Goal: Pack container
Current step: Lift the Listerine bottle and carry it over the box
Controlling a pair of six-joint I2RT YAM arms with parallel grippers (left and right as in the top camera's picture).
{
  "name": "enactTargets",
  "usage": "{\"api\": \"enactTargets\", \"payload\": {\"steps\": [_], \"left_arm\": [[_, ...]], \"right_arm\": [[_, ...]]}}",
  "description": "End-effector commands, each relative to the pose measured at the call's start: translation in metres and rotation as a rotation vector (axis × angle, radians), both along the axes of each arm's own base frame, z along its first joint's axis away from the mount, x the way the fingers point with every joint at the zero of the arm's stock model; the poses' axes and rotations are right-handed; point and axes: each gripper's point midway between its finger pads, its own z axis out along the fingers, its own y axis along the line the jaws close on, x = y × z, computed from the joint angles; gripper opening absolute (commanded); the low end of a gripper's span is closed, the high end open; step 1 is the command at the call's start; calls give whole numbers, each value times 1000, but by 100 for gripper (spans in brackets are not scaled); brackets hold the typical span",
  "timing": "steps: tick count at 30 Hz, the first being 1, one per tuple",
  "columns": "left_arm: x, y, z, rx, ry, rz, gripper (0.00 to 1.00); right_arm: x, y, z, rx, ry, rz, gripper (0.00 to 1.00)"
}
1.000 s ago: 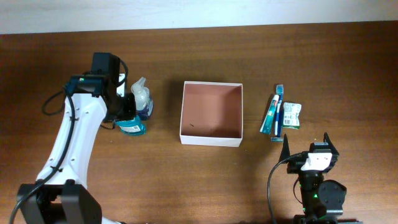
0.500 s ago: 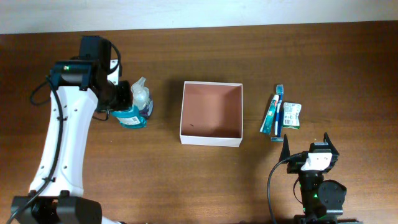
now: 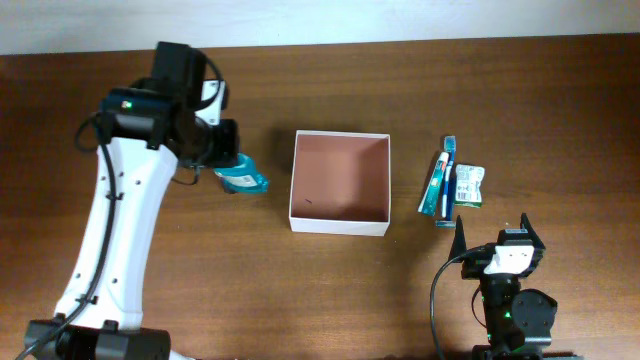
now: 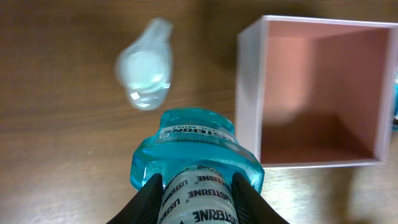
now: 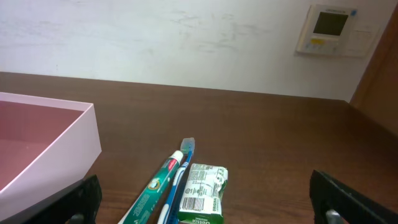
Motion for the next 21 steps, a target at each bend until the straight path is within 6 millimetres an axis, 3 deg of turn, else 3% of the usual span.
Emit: {"api": "enactTargets", "payload": {"steps": [1, 12, 21], "left_arm": [[5, -23, 27, -40, -88, -63, 25], [4, -75, 64, -89, -209, -175, 25], [19, -85, 81, -146, -243, -109, 22]], "right_arm": [[0, -1, -2, -4, 3, 0, 98], [0, -1, -2, -3, 3, 0, 98], [0, -1, -2, -4, 3, 0, 98]]}}
